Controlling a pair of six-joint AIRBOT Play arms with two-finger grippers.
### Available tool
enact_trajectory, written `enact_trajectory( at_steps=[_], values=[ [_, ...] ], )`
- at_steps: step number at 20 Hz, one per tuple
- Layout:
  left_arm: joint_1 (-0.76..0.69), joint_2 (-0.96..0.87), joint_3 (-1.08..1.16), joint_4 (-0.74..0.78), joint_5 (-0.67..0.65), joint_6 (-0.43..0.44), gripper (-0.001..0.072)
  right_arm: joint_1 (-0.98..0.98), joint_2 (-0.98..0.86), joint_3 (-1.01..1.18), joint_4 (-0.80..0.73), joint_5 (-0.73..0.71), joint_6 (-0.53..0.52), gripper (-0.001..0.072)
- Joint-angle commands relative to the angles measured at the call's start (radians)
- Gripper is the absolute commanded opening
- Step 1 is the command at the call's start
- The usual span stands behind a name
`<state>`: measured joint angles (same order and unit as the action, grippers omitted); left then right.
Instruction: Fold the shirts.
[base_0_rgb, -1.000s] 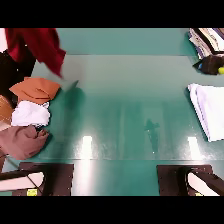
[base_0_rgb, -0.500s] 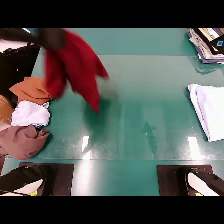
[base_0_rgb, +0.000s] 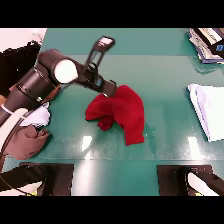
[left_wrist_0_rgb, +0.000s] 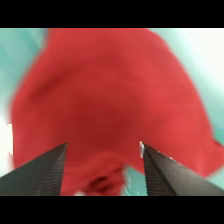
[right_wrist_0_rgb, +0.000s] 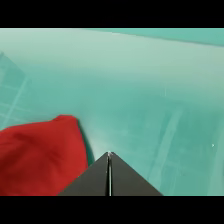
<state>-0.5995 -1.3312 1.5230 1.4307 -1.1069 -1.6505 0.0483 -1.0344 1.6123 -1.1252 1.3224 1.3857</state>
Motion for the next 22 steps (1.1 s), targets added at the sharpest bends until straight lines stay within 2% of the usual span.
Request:
enact_trajectory(
  at_steps=[1, 4, 9, 16, 17, 19, 22],
  values=[
    [0.164, -0.02, 0.005, -0.018, -0.008, 0.028, 0.0543, 0.0, 0.0, 0.001, 0.002, 0.017, 0.001, 0.0017],
    [0.282, -0.096, -0.055, -0.149, -0.023, 0.087, 0.0543, 0.0, 0.0, 0.001, 0.007, 0.018, 0.001, 0.0017],
    [0.338, -0.311, -0.121, -0.37, -0.038, 0.204, 0.0543, 0.0, 0.0, 0.001, 0.008, 0.018, 0.002, 0.0017],
    [0.337, -0.422, -0.121, -0.504, -0.001, 0.218, 0.0542, 0.0, 0.0, 0.001, 0.008, 0.024, 0.002, 0.0017],
    [0.337, -0.422, -0.118, -0.504, -0.002, 0.218, 0.05, 0.0, 0.0, 0.001, 0.008, 0.025, 0.002, 0.0017],
    [0.338, -0.421, -0.103, -0.498, -0.009, 0.219, 0.0021, 0.0, -0.002, 0.001, 0.006, 0.044, 0.002, 0.0017],
    [0.338, -0.418, 0.0, -0.474, -0.06, 0.219, 0.0027, 0.0, -0.032, -0.004, -0.005, 0.132, 0.002, 0.0017]
  ],
)
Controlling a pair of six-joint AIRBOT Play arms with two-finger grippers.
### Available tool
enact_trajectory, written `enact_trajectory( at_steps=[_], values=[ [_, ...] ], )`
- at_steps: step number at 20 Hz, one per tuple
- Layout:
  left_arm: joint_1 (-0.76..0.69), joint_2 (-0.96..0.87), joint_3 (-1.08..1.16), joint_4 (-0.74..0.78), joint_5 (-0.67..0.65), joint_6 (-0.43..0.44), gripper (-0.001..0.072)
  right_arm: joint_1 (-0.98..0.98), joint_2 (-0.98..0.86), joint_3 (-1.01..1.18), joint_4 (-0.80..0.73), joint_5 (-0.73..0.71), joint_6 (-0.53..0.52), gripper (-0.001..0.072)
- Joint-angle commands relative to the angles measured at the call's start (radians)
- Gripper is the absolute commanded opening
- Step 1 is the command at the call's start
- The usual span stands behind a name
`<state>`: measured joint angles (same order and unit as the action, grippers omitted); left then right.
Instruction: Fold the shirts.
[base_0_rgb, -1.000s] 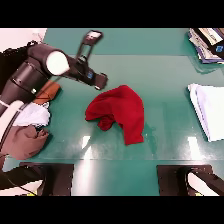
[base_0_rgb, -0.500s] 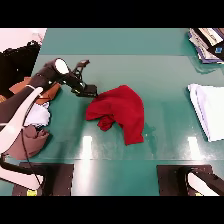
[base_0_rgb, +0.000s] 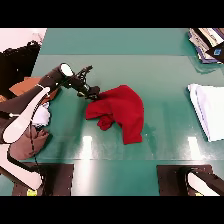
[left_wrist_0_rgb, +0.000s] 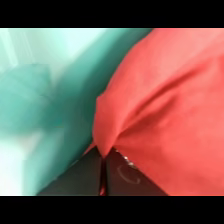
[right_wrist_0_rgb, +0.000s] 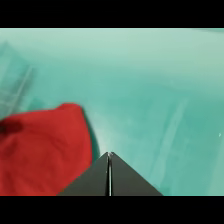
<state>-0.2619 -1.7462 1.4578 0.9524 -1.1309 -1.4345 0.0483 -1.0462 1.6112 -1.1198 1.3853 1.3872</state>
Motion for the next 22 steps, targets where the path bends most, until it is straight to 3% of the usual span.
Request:
enact_trajectory(
  at_steps=[1, 4, 5, 6, 7, 11, 14, 18, 20, 22],
  values=[
    [0.001, 0.005, 0.114, 0.026, -0.052, 0.003, 0.0027, 0.0, -0.038, -0.023, -0.009, 0.106, 0.005, 0.0017],
    [0.001, 0.025, 0.244, 0.062, -0.094, 0.003, 0.0027, 0.004, -0.082, -0.203, 0.001, 0.126, 0.038, 0.0018],
    [0.001, 0.028, 0.276, 0.065, -0.109, 0.003, 0.0027, 0.016, -0.099, -0.293, 0.003, 0.107, 0.038, 0.0068],
    [0.0, 0.028, 0.295, 0.065, -0.119, 0.003, 0.0027, 0.034, -0.119, -0.385, 0.005, 0.079, 0.038, 0.0335],
    [0.0, 0.028, 0.3, 0.065, -0.118, 0.002, 0.0027, 0.061, -0.15, -0.481, 0.027, 0.037, 0.037, 0.0491],
    [0.0, 0.027, 0.295, 0.073, -0.12, 0.003, 0.0027, 0.211, -0.316, -0.7, 0.263, -0.177, -0.057, 0.0489],
    [0.0, 0.027, 0.295, 0.083, -0.136, 0.003, 0.0028, 0.297, -0.417, -0.701, 0.308, -0.296, -0.072, 0.0478],
    [0.0, 0.027, 0.295, 0.107, -0.144, 0.003, 0.0028, 0.362, -0.504, -0.618, 0.314, -0.316, -0.072, 0.0422],
    [0.0, 0.027, 0.295, 0.107, -0.149, 0.002, 0.0027, 0.374, -0.52, -0.579, 0.302, -0.32, -0.074, 0.0056],
    [0.0, 0.042, 0.297, 0.133, -0.154, 0.002, 0.0026, 0.369, -0.5, -0.538, 0.25, -0.312, -0.079, 0.0015]
  ],
)
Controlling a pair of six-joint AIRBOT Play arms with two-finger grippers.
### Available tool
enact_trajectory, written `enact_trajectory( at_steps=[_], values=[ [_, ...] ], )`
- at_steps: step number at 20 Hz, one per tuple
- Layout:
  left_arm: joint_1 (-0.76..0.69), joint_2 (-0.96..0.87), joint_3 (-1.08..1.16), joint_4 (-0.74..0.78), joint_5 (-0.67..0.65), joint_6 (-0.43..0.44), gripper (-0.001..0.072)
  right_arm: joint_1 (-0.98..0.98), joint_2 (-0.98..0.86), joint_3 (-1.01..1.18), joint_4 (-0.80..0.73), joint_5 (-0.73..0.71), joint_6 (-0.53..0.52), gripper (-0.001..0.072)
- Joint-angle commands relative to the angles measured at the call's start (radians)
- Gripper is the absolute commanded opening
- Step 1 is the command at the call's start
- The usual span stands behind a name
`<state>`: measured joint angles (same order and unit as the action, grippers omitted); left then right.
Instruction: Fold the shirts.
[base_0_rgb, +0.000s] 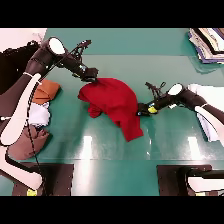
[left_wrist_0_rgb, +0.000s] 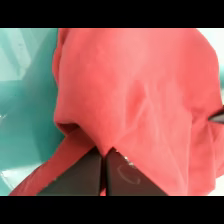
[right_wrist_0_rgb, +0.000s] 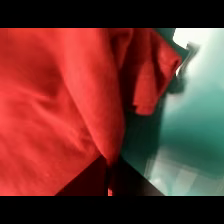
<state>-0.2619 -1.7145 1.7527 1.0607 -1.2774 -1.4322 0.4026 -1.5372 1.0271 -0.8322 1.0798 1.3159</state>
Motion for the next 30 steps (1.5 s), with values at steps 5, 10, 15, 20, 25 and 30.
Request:
enact_trajectory(
  at_steps=[5, 10, 15, 20, 25, 30],
  values=[
    [0.001, 0.23, 0.088, 0.246, -0.027, -0.011, 0.0027, -0.099, 0.225, 0.219, -0.148, 0.124, 0.022, 0.0015],
    [-0.001, 0.531, 0.197, 0.183, -0.041, -0.011, 0.0027, -0.189, 0.466, 0.478, -0.148, 0.201, 0.029, 0.0014],
    [0.0, 0.707, 0.273, 0.124, -0.043, -0.011, 0.0026, -0.193, 0.586, 0.689, -0.225, 0.248, 0.076, 0.0014],
    [0.0, 0.711, 0.19, 0.093, -0.074, -0.02, 0.0026, -0.192, 0.521, 0.796, -0.322, 0.44, 0.162, 0.0015],
    [-0.045, 0.612, -0.222, 0.084, -0.113, -0.028, 0.0026, -0.142, 0.371, 0.56, -0.324, 0.533, 0.194, 0.0014],
    [-0.24, 0.489, -0.702, 0.079, 0.131, 0.026, 0.0027, -0.113, 0.29, 0.188, -0.322, 0.385, 0.183, 0.0014]
  ],
)
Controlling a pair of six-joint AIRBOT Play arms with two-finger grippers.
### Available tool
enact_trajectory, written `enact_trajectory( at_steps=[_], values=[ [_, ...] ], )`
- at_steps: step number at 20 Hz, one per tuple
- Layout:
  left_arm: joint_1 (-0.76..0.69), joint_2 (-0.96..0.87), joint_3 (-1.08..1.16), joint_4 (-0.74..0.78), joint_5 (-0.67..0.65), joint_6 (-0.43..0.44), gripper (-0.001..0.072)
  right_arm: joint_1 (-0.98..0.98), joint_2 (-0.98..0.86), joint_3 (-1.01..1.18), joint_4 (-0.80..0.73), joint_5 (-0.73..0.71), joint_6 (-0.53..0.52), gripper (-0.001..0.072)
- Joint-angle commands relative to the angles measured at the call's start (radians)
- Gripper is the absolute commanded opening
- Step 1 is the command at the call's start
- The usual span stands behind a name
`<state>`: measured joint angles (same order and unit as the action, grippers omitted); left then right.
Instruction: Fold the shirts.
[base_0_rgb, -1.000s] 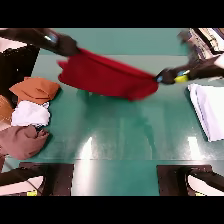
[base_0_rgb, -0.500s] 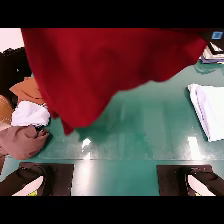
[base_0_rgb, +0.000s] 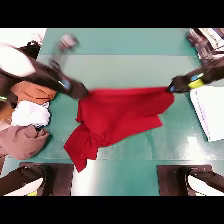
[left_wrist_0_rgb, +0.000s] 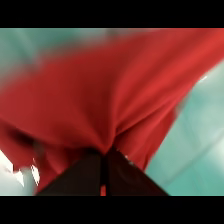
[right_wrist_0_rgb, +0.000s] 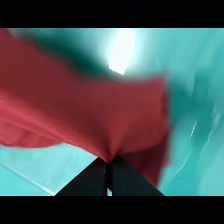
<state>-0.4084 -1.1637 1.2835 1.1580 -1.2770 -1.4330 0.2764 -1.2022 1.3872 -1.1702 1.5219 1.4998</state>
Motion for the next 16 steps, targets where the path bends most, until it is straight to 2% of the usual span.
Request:
enact_trajectory(
  at_steps=[1, 6, 8, 9, 12, 16],
  values=[
    [-0.132, -0.09, -0.287, -0.018, 0.179, 0.028, 0.0028, 0.008, -0.057, -0.212, 0.016, -0.063, -0.001, 0.0015],
    [-0.179, -0.154, -0.311, -0.034, 0.226, 0.028, 0.004, -0.006, -0.048, -0.306, 0.018, -0.105, -0.001, 0.0015],
    [-0.179, -0.153, -0.266, -0.028, 0.213, 0.028, 0.0483, -0.017, -0.024, -0.317, 0.018, -0.13, -0.001, 0.0015],
    [-0.179, -0.152, -0.233, -0.014, 0.203, 0.028, 0.0521, -0.023, -0.012, -0.316, 0.018, -0.134, -0.001, 0.0014],
    [-0.156, -0.152, -0.076, 0.087, 0.117, 0.027, 0.0521, -0.046, 0.023, -0.316, 0.019, -0.134, -0.001, 0.0014],
    [0.026, -0.147, 0.105, 0.119, 0.076, 0.026, 0.0522, -0.095, 0.078, -0.316, 0.018, -0.135, -0.001, 0.0015]
  ],
)
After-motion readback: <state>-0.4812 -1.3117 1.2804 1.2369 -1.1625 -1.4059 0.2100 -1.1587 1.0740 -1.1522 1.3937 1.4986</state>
